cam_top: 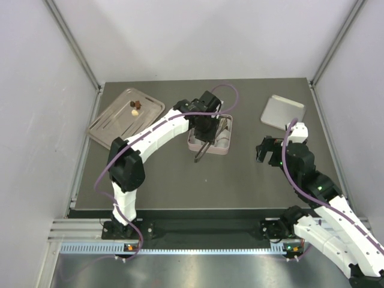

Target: Pack the chocolate

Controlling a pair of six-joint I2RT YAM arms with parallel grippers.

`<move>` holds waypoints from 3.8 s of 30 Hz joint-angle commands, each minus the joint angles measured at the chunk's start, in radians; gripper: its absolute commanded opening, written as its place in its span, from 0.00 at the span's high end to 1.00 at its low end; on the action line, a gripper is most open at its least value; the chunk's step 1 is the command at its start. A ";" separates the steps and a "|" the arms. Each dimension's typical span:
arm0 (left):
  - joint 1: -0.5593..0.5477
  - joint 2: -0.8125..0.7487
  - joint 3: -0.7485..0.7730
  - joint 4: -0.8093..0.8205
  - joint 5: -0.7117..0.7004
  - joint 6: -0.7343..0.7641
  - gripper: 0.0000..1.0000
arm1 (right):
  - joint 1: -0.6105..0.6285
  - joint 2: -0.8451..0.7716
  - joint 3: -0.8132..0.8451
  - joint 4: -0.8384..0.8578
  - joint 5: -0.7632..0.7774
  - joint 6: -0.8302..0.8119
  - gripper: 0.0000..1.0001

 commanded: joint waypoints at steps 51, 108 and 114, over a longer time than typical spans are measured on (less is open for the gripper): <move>-0.004 0.038 -0.030 0.086 -0.006 -0.012 0.59 | 0.013 -0.003 0.023 0.050 -0.004 0.012 0.00; 0.809 -0.019 -0.013 0.138 -0.042 0.069 0.56 | 0.013 0.026 -0.008 0.129 -0.068 0.003 0.00; 0.821 0.044 0.024 0.147 -0.049 0.074 0.56 | 0.013 0.052 0.003 0.141 -0.051 -0.022 0.00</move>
